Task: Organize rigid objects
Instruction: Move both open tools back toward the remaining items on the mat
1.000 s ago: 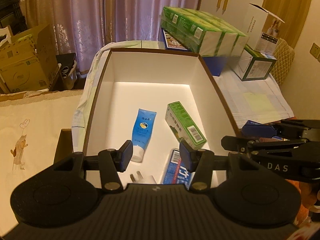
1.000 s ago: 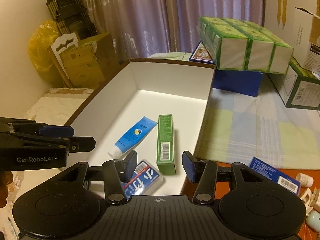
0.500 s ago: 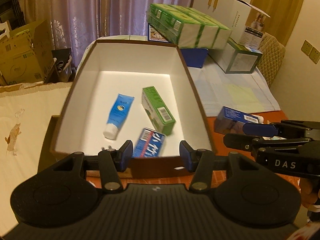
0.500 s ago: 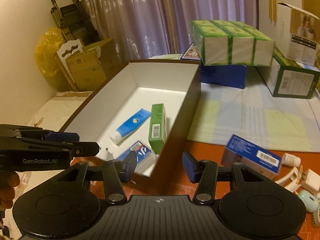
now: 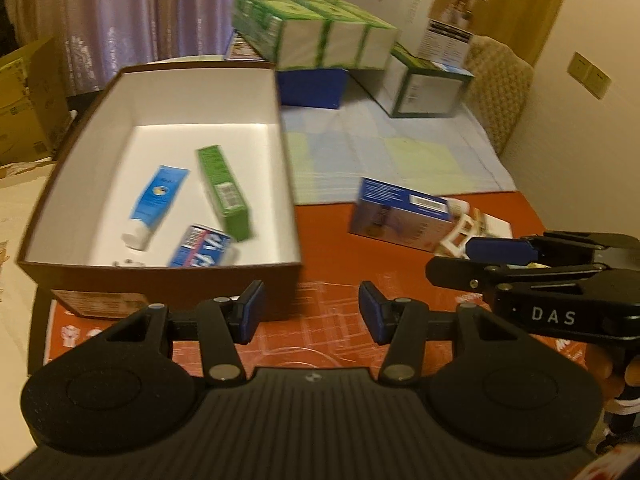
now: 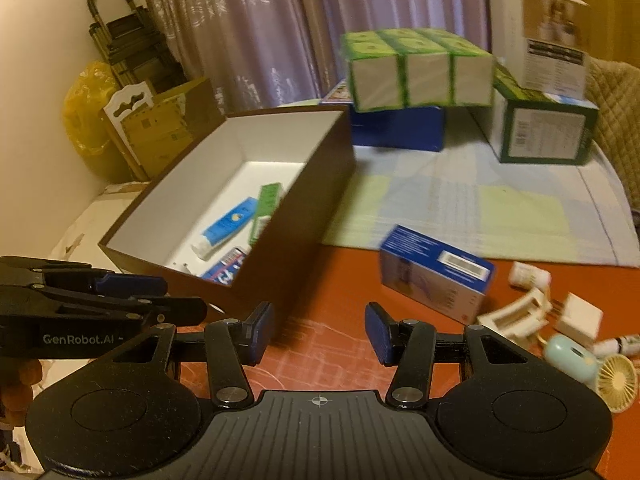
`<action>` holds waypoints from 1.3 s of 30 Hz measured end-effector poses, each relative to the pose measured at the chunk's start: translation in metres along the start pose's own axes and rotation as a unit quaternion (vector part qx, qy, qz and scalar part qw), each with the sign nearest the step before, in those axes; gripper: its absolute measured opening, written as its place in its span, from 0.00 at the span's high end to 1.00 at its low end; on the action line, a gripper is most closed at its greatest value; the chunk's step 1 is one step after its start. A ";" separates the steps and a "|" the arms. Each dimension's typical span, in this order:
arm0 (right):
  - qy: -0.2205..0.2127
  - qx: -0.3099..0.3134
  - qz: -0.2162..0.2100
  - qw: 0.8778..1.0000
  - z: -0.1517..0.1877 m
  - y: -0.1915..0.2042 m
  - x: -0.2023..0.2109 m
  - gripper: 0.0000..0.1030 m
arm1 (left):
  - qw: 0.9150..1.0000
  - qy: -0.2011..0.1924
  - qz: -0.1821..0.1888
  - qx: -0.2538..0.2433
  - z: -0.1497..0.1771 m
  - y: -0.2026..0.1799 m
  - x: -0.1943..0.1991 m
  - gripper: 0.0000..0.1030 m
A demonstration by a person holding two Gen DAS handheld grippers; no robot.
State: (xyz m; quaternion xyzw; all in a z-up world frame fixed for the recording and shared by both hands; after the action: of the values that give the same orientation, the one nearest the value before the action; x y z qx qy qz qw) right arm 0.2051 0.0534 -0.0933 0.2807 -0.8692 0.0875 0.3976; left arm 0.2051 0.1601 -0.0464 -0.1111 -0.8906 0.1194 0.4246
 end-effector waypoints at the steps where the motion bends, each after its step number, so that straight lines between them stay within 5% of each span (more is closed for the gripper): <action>1: 0.002 -0.003 0.002 1.000 0.003 -0.006 0.002 0.54 | 1.000 0.002 0.003 -0.003 0.001 -0.007 -0.003 0.54; 13: 0.014 -0.054 0.033 0.998 0.027 -0.089 0.023 0.54 | 0.999 0.030 0.020 -0.029 0.008 -0.069 -0.044 0.54; 29: 0.022 -0.071 0.045 0.996 0.037 -0.142 0.023 0.54 | 0.999 0.045 0.005 -0.028 0.001 -0.090 -0.085 0.54; 39: 0.035 -0.118 0.094 0.988 0.046 -0.199 0.014 0.54 | 0.996 0.060 0.021 -0.057 -0.012 -0.113 -0.131 0.54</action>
State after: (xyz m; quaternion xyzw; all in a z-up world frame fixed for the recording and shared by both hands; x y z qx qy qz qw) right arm 0.2796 -0.1340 -0.1278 0.1454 -0.8814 0.0311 0.4483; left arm 0.2838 0.0157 -0.1003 -0.1606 -0.8666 0.0702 0.4673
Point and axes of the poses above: each gripper's, at about its wrist camera, not at the fingertips, and x roughly against the way its jaws point, y to its left, z to its underside, the point moved 7 cm from there along -x, roughly the way its jaws point, and after that the axes turned 12 degrees about z, right-handed, at the moved point
